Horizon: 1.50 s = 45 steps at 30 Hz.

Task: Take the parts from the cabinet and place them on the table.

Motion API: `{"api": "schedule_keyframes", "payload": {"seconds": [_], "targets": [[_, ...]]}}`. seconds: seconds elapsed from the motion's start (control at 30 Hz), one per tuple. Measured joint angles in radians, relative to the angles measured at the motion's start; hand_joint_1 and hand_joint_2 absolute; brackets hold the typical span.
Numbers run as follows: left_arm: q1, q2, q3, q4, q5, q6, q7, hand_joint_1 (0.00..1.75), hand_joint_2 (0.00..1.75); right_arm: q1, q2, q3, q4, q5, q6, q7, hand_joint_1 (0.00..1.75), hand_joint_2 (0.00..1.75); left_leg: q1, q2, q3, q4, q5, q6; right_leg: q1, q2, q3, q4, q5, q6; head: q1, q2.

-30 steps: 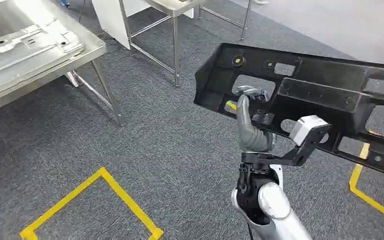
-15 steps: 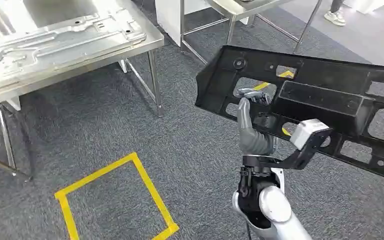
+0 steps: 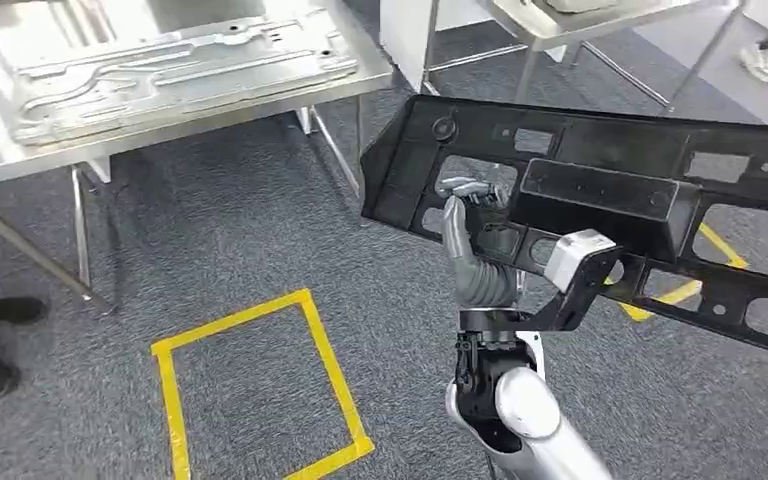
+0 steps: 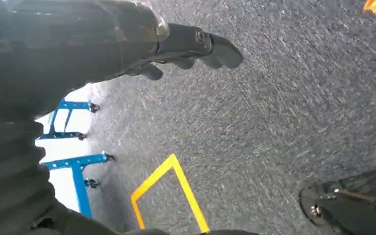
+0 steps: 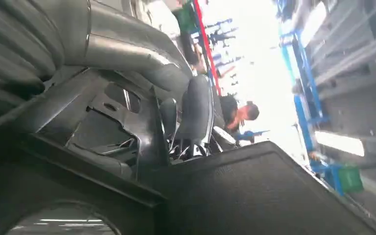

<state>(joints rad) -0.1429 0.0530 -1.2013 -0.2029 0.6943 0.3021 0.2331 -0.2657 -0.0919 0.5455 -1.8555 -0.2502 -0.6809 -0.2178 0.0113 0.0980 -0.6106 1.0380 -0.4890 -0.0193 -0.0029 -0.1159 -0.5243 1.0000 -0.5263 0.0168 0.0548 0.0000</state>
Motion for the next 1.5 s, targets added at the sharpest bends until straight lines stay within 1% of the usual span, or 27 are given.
{"api": "schedule_keyframes", "payload": {"seconds": [0.1, 0.17, 0.27, 0.33, 0.37, 0.4, 0.43, 0.47, 0.57, 0.6, 0.63, 0.67, 0.73, 0.8, 0.83, 0.9, 0.93, 0.97, 1.0, 1.1, 1.2, 1.27, 1.3, 1.37, 1.43, 1.47, 1.5], "targets": [[0.0, 0.0, 0.0, 0.0, 0.003, -0.003, 0.001, 0.0, 1.75, -0.003, 0.0, 0.005, 0.001, -0.002, 0.0, 0.0, 1.75, 1.75, 0.0, -0.033, -0.003, -0.001, 0.006, 0.02, -0.008, -0.007, 0.001, -0.001, -0.008, 0.013, 0.007, 0.0], [-0.001, -0.001, 0.0, 0.0, 0.003, -0.003, 0.002, 0.0, 1.75, -0.005, 0.0, 0.008, 0.0, -0.002, 0.0, -0.001, 1.75, 1.75, 0.002, -0.057, -0.007, -0.001, 0.01, 0.027, -0.013, 0.087, -0.027, 0.078, -0.072, 0.019, 0.014, 0.0], [-0.004, -0.003, 0.0, 0.0, 0.003, -0.003, 0.001, 0.0, 1.75, 0.0, -0.002, 0.01, 0.004, -0.002, 0.0, -0.001, 1.75, 1.75, -0.004, -0.102, -0.015, -0.001, 0.016, 0.038, -0.012, 0.11, -0.133, 0.311, -0.17, 0.014, 0.028, 0.0], [-0.002, -0.003, 0.0, 0.0, 0.003, -0.003, 0.002, 0.0, 1.75, 0.001, -0.002, 0.012, 0.009, -0.002, 0.0, -0.001, 1.75, 1.75, -0.007, -0.135, -0.015, -0.001, 0.019, 0.041, -0.007, 0.113, -0.124, 0.289, -0.128, 0.001, 0.035, 0.0], [-0.002, -0.004, 0.0, 0.0, 0.003, -0.003, 0.002, 0.0, 1.75, 0.001, -0.002, 0.013, 0.009, -0.002, 0.0, -0.001, 1.75, 1.75, -0.01, -0.154, -0.015, -0.001, 0.022, 0.041, -0.003, 0.121, -0.091, 0.212, -0.077, -0.011, 0.039, 0.0], [-0.002, -0.004, 0.0, 0.0, 0.003, -0.003, 0.001, 0.0, 1.75, -0.001, -0.002, 0.013, 0.008, -0.002, 0.0, -0.001, 1.75, 1.75, -0.013, -0.172, -0.014, -0.001, 0.025, 0.04, 0.0, 0.142, -0.049, 0.117, -0.025, -0.024, 0.044, 0.0], [-0.002, -0.007, 0.0, -0.001, 0.003, -0.003, -0.001, 0.0, 1.75, -0.003, -0.002, 0.014, 0.008, -0.002, 0.0, -0.001, 1.75, 1.75, -0.008, -0.186, -0.016, -0.002, 0.028, 0.04, 0.004, 0.192, -0.018, 0.038, 0.001, -0.04, 0.045, 0.0], [-0.004, -0.01, 0.0, 0.0, 0.003, -0.005, -0.002, 0.0, 1.75, -0.001, -0.003, 0.015, 0.008, -0.002, 0.0, -0.001, 1.75, 1.75, -0.014, -0.201, -0.022, -0.001, 0.033, 0.034, -0.001, 0.212, -0.01, 0.024, -0.006, -0.049, 0.03, 0.0], [-0.001, -0.012, 0.0, -0.001, 0.004, -0.008, -0.003, 0.0, 1.75, -0.005, -0.004, 0.017, 0.008, -0.003, 0.0, -0.001, 1.75, 1.75, 0.002, -0.238, -0.037, -0.007, 0.05, 0.011, 0.01, 0.18, -0.008, 0.008, -0.004, -0.05, 0.043, 0.0], [0.001, -0.01, 0.0, 0.0, 0.005, -0.008, -0.002, 0.0, 1.75, -0.007, -0.003, 0.018, 0.008, -0.003, 0.0, -0.001, 1.75, 1.75, -0.007, -0.255, -0.037, -0.016, 0.057, 0.002, 0.001, 0.161, 0.0, -0.014, 0.008, -0.045, 0.044, 0.0], [0.003, -0.007, 0.0, -0.001, 0.006, -0.009, -0.002, 0.0, 1.75, -0.01, -0.002, 0.019, 0.009, -0.003, 0.0, -0.001, 1.75, 1.75, -0.014, -0.186, -0.04, -0.007, 0.044, 0.005, -0.003, 0.143, 0.008, -0.033, 0.021, -0.034, 0.044, 0.0], [0.003, -0.009, 0.0, 0.0, 0.006, -0.01, 0.0, 0.0, 1.75, -0.01, 0.001, 0.021, 0.009, -0.003, 0.0, -0.001, 1.75, 1.75, -0.017, -0.109, -0.061, 0.03, 0.007, -0.001, -0.003, 0.135, 0.01, -0.045, 0.027, -0.041, 0.02, 0.0], [0.001, -0.007, 0.0, 0.0, 0.007, -0.01, 0.0, 0.0, 1.75, -0.01, 0.0, 0.021, 0.01, -0.014, 0.0, -0.002, 1.75, 1.75, -0.003, -0.089, -0.125, 0.173, -0.071, -0.013, -0.002, 0.104, 0.005, -0.043, 0.03, -0.04, 0.007, 0.0], [0.001, -0.005, 0.0, 0.0, 0.007, -0.011, -0.001, 0.0, 1.75, -0.01, -0.001, 0.023, 0.015, -0.053, 0.0, -0.002, 1.75, 1.75, 0.003, -0.093, -0.157, 0.261, -0.094, -0.025, -0.003, 0.074, 0.002, -0.039, 0.028, -0.038, -0.001, 0.0], [0.002, -0.005, 0.0, 0.0, 0.007, -0.011, -0.001, 0.0, 1.75, -0.01, -0.002, 0.024, 0.017, -0.073, 0.0, -0.001, 1.75, 1.75, 0.007, -0.092, -0.139, 0.237, -0.074, -0.031, -0.004, 0.061, 0.002, -0.037, 0.026, -0.035, -0.003, 0.0], [0.003, -0.002, 0.0, 0.001, 0.007, -0.01, -0.001, 0.0, 1.75, -0.011, -0.004, 0.027, 0.018, -0.099, 0.001, -0.002, 1.75, 1.75, 0.011, -0.074, -0.042, 0.082, -0.001, -0.038, -0.007, 0.04, 0.002, -0.024, 0.018, -0.024, -0.004, 0.0], [0.003, -0.001, 0.0, 0.001, 0.007, -0.01, -0.001, 0.0, 1.75, -0.013, -0.005, 0.028, 0.018, -0.104, 0.001, -0.002, 1.75, 1.75, 0.01, -0.033, 0.007, -0.005, 0.012, -0.041, -0.008, 0.031, 0.002, -0.012, 0.01, -0.015, -0.005, 0.0], [0.002, -0.001, 0.0, 0.001, 0.007, -0.01, -0.002, 0.0, 1.75, -0.015, -0.005, 0.029, 0.017, -0.107, 0.002, -0.002, 1.75, 1.75, 0.005, -0.013, 0.008, 0.003, -0.001, -0.023, 0.0, 0.027, -0.003, -0.007, 0.004, -0.007, -0.009, 0.0], [0.002, 0.0, 0.0, 0.001, 0.007, -0.01, -0.002, 0.0, 1.75, -0.018, -0.005, 0.031, 0.017, -0.108, 0.002, -0.002, 1.75, 1.75, 0.003, -0.024, 0.005, 0.0, 0.003, -0.007, 0.0, 0.024, -0.004, 0.0, 0.002, -0.002, -0.006, 0.0], [0.003, 0.0, 0.0, 0.002, 0.007, -0.013, -0.002, 0.0, 1.75, -0.02, -0.006, 0.036, 0.017, -0.121, 0.005, -0.002, 1.75, 1.75, 0.001, -0.043, -0.003, 0.001, 0.005, 0.016, -0.004, 0.009, -0.002, -0.003, 0.003, 0.008, 0.002, 0.0], [-0.001, -0.003, 0.0, 0.001, 0.007, -0.013, -0.002, 0.0, 1.75, -0.021, -0.011, 0.041, 0.017, -0.127, 0.005, -0.002, 1.75, 1.75, 0.005, -0.067, -0.005, -0.001, 0.011, 0.029, -0.009, 0.094, -0.047, 0.114, -0.088, 0.021, 0.015, 0.0], [-0.003, -0.006, 0.0, 0.001, 0.007, -0.014, -0.002, 0.0, 1.75, -0.017, -0.016, 0.043, 0.017, -0.132, 0.005, -0.002, 1.75, 1.75, -0.001, -0.085, -0.01, -0.001, 0.014, 0.036, -0.009, 0.108, -0.117, 0.271, -0.155, 0.021, 0.025, 0.0], [-0.002, -0.006, 0.0, 0.001, 0.007, -0.015, -0.002, 0.0, 1.75, -0.015, -0.019, 0.044, 0.018, -0.135, 0.005, -0.002, 1.75, 1.75, -0.004, -0.094, -0.012, -0.001, 0.016, 0.039, -0.008, 0.109, -0.136, 0.311, -0.16, 0.016, 0.031, 0.0], [-0.002, -0.007, 0.0, 0.001, 0.007, -0.017, -0.001, 0.0, 1.75, -0.014, -0.022, 0.046, 0.017, -0.137, 0.005, -0.002, 1.75, 1.75, -0.011, -0.111, -0.012, -0.001, 0.018, 0.042, -0.002, 0.11, -0.11, 0.249, -0.1, 0.0, 0.041, 0.0], [-0.002, -0.008, 0.0, 0.001, 0.007, -0.018, 0.0, 0.0, 1.75, -0.017, -0.024, 0.049, 0.016, -0.137, 0.005, -0.002, 1.75, 1.75, -0.019, -0.123, -0.009, -0.001, 0.02, 0.043, 0.009, 0.115, -0.031, 0.071, -0.003, -0.029, 0.048, 0.0], [-0.001, -0.014, 0.0, 0.0, 0.007, -0.018, 0.0, 0.0, 1.75, -0.019, -0.025, 0.051, 0.016, -0.137, 0.005, -0.002, 1.75, 1.75, -0.016, -0.125, -0.011, -0.002, 0.022, 0.043, 0.014, 0.118, -0.009, 0.03, -0.01, -0.045, 0.043, 0.0], [-0.001, -0.014, 0.0, 0.0, 0.007, -0.018, 0.0, 0.0, 1.75, -0.02, -0.025, 0.052, 0.016, -0.137, 0.005, -0.002, 1.75, 1.75, -0.018, -0.129, -0.016, 0.0, 0.026, 0.038, 0.015, 0.118, -0.009, 0.014, -0.004, -0.046, 0.033, 0.0]]}}
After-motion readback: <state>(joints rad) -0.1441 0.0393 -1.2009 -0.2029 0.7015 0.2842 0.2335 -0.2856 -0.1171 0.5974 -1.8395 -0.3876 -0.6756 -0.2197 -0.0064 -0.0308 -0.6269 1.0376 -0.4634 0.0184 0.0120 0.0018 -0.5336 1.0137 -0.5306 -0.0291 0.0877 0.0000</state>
